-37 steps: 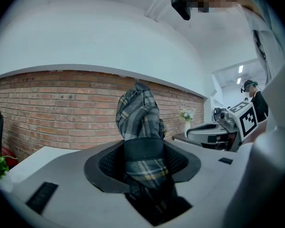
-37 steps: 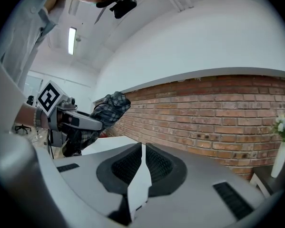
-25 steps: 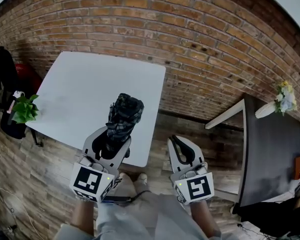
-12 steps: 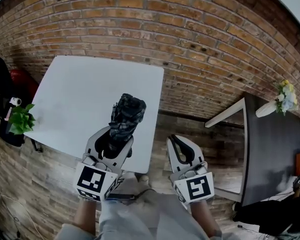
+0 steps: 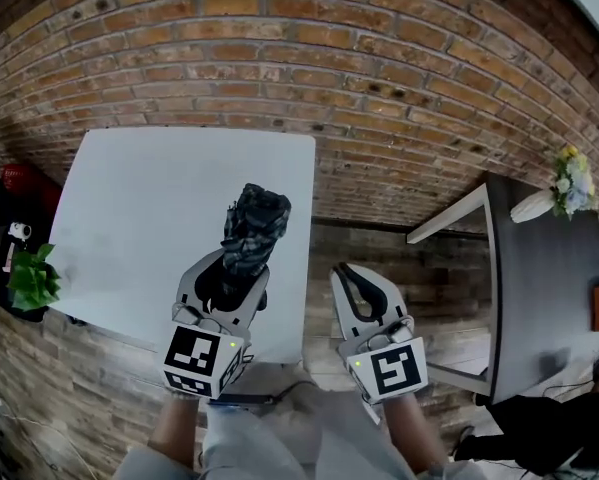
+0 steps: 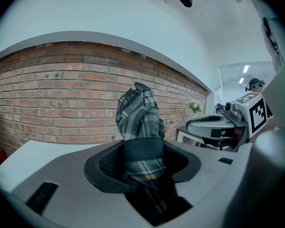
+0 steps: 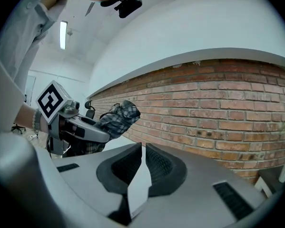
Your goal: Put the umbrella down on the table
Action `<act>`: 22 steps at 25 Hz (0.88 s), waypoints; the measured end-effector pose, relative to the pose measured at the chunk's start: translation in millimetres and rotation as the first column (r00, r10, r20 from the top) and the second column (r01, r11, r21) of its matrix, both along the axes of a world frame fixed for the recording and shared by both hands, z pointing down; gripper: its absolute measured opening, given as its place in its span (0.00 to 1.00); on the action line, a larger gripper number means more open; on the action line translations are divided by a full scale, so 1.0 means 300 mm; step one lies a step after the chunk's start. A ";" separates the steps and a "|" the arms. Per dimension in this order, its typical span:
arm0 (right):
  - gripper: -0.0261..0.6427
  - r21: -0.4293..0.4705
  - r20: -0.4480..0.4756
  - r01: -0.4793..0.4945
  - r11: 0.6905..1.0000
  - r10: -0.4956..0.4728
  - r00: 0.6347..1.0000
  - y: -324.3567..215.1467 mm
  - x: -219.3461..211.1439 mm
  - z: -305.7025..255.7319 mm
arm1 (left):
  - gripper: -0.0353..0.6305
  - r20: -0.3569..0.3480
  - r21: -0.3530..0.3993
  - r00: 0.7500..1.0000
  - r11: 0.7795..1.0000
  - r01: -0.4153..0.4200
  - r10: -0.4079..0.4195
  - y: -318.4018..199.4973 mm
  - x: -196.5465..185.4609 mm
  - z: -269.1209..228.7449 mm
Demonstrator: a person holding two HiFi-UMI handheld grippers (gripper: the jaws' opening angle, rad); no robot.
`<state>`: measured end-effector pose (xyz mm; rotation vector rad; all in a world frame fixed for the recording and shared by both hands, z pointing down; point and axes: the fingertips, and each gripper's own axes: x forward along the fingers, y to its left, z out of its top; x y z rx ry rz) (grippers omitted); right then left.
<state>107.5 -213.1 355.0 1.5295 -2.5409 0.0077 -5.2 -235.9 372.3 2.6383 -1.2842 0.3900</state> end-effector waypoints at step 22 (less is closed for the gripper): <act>0.12 -0.055 -0.048 -0.114 0.992 0.111 0.993 -0.348 0.053 0.206 | 0.40 0.050 -0.184 0.988 0.974 -0.136 0.147 -0.641 0.211 0.357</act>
